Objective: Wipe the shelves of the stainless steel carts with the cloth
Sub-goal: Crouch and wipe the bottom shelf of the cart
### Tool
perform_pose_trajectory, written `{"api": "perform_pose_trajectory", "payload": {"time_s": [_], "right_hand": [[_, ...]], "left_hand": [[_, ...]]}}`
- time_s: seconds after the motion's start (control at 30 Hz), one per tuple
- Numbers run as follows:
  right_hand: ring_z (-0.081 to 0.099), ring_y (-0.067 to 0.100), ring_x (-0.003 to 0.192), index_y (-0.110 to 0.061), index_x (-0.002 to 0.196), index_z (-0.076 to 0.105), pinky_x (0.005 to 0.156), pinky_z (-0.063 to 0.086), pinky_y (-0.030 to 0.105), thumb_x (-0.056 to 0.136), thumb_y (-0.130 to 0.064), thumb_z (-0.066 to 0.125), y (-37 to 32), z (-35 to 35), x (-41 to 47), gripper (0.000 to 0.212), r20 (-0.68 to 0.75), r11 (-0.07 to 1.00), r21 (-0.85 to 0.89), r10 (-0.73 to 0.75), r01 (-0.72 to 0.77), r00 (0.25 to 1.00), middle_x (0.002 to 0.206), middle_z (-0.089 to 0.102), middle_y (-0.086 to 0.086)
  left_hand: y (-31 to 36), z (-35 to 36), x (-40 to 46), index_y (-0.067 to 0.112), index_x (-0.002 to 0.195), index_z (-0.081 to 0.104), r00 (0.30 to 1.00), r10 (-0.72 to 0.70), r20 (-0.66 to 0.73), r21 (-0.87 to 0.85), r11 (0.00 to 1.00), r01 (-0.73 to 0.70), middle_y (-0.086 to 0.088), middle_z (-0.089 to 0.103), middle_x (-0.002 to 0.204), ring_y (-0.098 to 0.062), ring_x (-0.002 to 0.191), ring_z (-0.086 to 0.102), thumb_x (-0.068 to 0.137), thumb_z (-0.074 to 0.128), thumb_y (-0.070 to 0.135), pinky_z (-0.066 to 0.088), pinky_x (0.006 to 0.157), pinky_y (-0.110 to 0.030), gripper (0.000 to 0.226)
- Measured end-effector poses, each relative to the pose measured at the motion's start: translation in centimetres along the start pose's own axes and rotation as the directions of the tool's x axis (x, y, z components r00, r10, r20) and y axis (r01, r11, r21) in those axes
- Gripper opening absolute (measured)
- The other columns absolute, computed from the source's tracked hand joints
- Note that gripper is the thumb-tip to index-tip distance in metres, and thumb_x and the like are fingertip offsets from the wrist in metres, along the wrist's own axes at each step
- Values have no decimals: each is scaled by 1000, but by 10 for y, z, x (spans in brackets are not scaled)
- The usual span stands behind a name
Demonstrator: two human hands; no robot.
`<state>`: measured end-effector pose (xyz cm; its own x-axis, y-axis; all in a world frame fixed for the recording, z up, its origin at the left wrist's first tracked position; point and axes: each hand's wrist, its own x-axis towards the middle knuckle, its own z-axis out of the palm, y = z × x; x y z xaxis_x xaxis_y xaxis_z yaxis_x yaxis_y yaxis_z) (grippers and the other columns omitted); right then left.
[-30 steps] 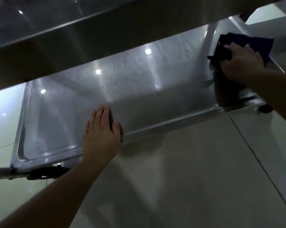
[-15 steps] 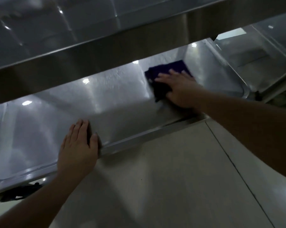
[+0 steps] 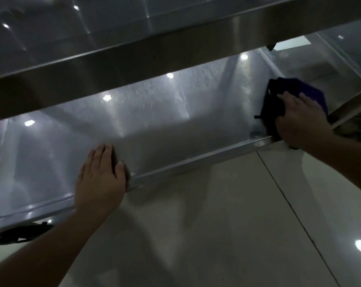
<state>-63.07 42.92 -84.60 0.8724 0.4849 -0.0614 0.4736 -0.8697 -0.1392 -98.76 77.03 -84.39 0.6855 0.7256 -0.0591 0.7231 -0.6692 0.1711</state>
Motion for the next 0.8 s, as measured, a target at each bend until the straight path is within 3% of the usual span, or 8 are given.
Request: {"api": "perform_pose_trajectory", "payload": {"time_s": [0.1, 0.17, 0.27, 0.4, 0.53, 0.7, 0.8], "right_hand": [[56, 42, 119, -7, 137, 50, 105, 42, 54, 89, -36, 37, -11, 4, -44, 58, -156, 1000, -28, 1, -5, 988, 131, 61, 22], [57, 41, 104, -8, 126, 54, 96, 43, 52, 85, -33, 45, -33, 3, -64, 49, -239, 998, -52, 5, -18, 971, 116, 64, 20], [56, 40, 97, -11, 118, 61, 91, 41, 49, 81, -34, 49, -79, 2, -90, 45, -239, 995, -29, -103, 99, 966, 108, 65, 16], [55, 32, 104, -21, 121, 57, 97, 40, 46, 84, -37, 54, -158, 17, -124, 41, -161, 913, 29, -398, 408, 903, 113, 65, 4], [54, 27, 111, -25, 127, 54, 104, 39, 48, 85, -38, 66, -229, 35, -133, 46, -93, 725, 79, -678, 684, 729, 121, 62, -3], [54, 29, 110, -25, 133, 52, 98, 42, 48, 88, -32, 62, -247, 34, -124, 46, -47, 562, -34, -827, 826, 561, 127, 61, -3], [56, 30, 113, -23, 133, 56, 99, 44, 50, 89, -32, 53, -204, 25, -122, 45, -96, 604, -95, -797, 792, 596, 130, 63, -1]], "left_hand": [[3, -3, -1, 11, 163, 31, 1000, -13, 8, -7, 1000, 13, -8, 24, 171, -26, 159, 17, 110, 39, 36, 13, 129, -43, 59], [4, -3, 0, 11, 163, 30, 1000, -8, 12, -7, 1000, 8, -9, 24, 171, -27, 159, 16, 110, 38, 35, 12, 129, -43, 59], [5, -3, 0, 11, 163, 30, 1000, -9, 14, 1, 1000, 9, -9, 23, 172, -27, 159, 16, 110, 37, 36, 12, 129, -43, 60], [6, -4, 1, 14, 165, 26, 1000, -17, 24, -12, 1000, 18, -6, 20, 173, -25, 160, 13, 110, 34, 38, 11, 129, -41, 61], [3, -1, 7, 14, 166, 23, 998, 9, 56, -20, 1000, -8, -8, 18, 173, -27, 160, 13, 111, 34, 38, 10, 128, -42, 61], [-8, 4, 11, 14, 166, 22, 997, 41, 63, -40, 998, -38, -8, 18, 173, -28, 160, 12, 110, 35, 39, 10, 129, -44, 62], [-9, 7, 12, 16, 165, 24, 999, 30, 42, -67, 997, -27, -6, 19, 173, -27, 160, 13, 109, 35, 44, 10, 129, -43, 64]]}}
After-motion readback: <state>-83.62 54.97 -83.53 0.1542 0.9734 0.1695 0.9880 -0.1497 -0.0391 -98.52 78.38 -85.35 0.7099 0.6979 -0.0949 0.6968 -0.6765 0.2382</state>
